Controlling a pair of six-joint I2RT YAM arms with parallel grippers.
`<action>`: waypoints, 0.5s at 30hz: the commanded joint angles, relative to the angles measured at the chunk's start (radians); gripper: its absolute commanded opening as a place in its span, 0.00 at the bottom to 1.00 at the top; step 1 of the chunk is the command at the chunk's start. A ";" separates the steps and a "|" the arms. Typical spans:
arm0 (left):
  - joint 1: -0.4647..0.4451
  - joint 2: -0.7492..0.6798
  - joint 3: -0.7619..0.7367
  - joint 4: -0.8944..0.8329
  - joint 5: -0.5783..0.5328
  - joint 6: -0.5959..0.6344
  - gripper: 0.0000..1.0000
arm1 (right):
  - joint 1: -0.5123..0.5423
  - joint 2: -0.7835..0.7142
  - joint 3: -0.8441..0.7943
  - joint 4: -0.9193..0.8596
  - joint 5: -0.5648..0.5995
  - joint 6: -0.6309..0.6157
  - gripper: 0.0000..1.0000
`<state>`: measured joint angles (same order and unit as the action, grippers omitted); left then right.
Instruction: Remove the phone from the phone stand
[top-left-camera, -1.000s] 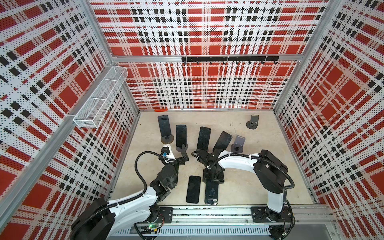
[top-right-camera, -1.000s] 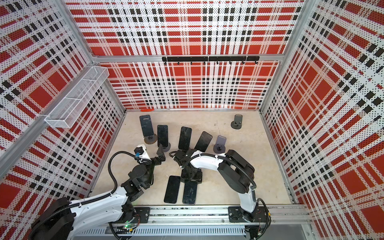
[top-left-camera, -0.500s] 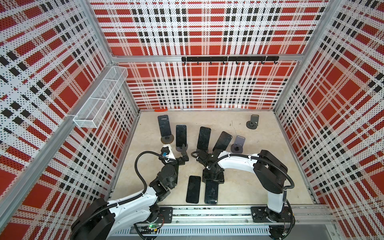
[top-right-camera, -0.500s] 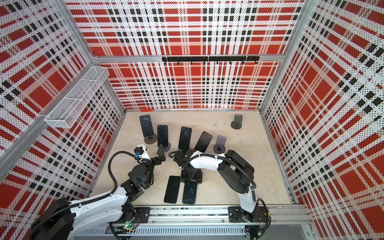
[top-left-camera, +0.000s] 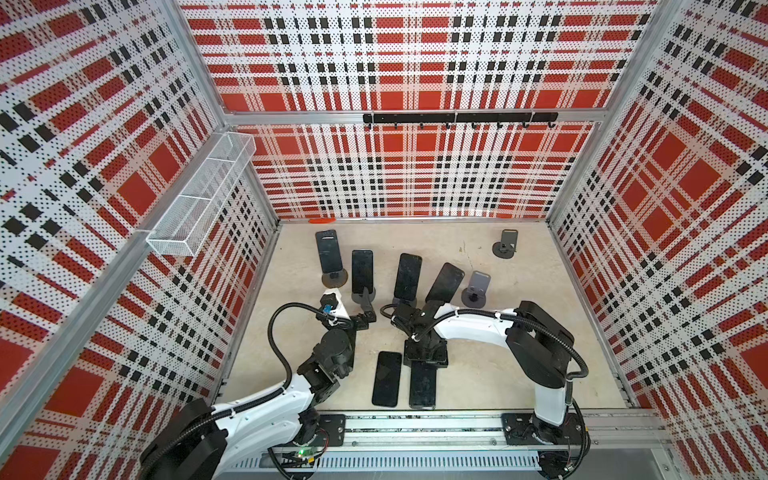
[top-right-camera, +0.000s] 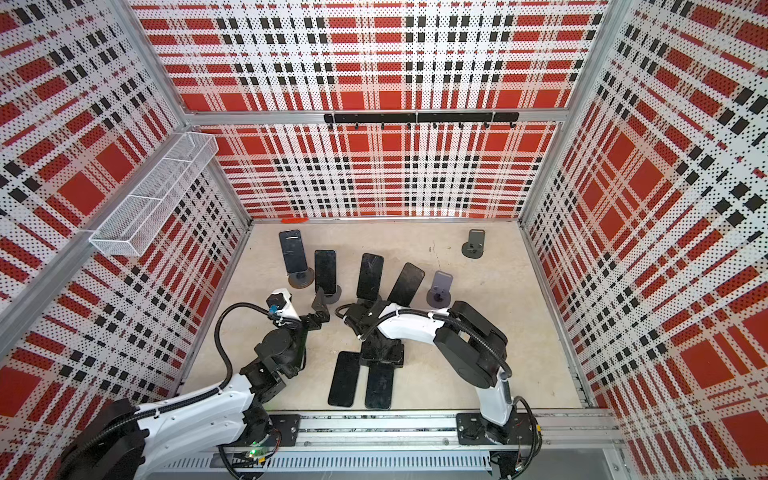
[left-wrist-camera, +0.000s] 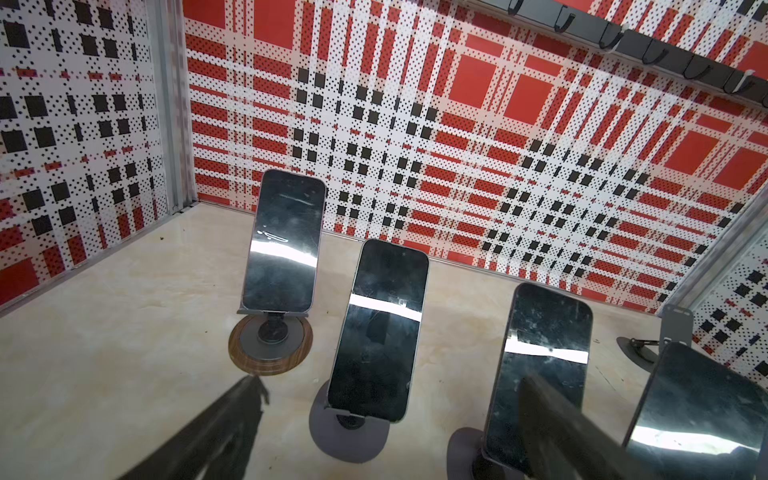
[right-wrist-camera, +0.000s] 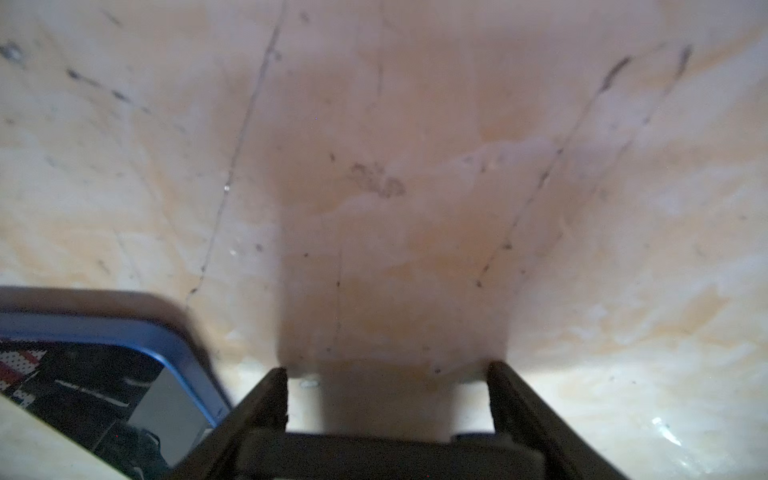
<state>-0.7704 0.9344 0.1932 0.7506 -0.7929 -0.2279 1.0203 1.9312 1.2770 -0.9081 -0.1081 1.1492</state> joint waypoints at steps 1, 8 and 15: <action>0.010 -0.005 -0.015 -0.006 -0.005 0.002 0.98 | 0.009 0.083 -0.065 0.134 0.007 0.020 0.78; 0.011 0.004 -0.011 -0.007 -0.009 0.000 0.98 | 0.009 0.085 -0.050 0.125 0.012 0.022 0.78; 0.014 -0.002 -0.015 -0.008 -0.012 0.001 0.98 | 0.009 0.103 -0.030 0.109 0.011 0.009 0.78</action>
<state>-0.7650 0.9363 0.1909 0.7467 -0.7929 -0.2279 1.0203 1.9369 1.2850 -0.9134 -0.1085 1.1610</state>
